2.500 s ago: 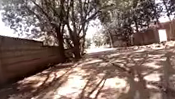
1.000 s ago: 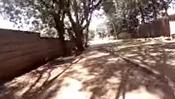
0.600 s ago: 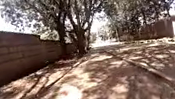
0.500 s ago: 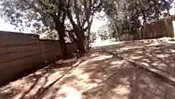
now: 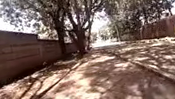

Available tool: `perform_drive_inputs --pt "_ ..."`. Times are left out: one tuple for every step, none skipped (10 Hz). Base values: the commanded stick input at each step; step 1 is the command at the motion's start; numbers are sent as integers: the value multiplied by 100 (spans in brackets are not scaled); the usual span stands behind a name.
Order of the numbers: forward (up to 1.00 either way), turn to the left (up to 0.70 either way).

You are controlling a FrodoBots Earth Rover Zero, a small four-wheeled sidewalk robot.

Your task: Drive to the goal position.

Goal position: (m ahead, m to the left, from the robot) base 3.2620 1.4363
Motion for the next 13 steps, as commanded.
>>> perform_drive_inputs --pt "70 0" --pt "70 0" --pt "70 0" --pt "70 0" --pt "70 0" --pt "70 0" --pt "70 0" --pt "70 0" --pt "70 0" --pt "70 0" --pt "70 0" --pt "70 0" --pt "70 0"
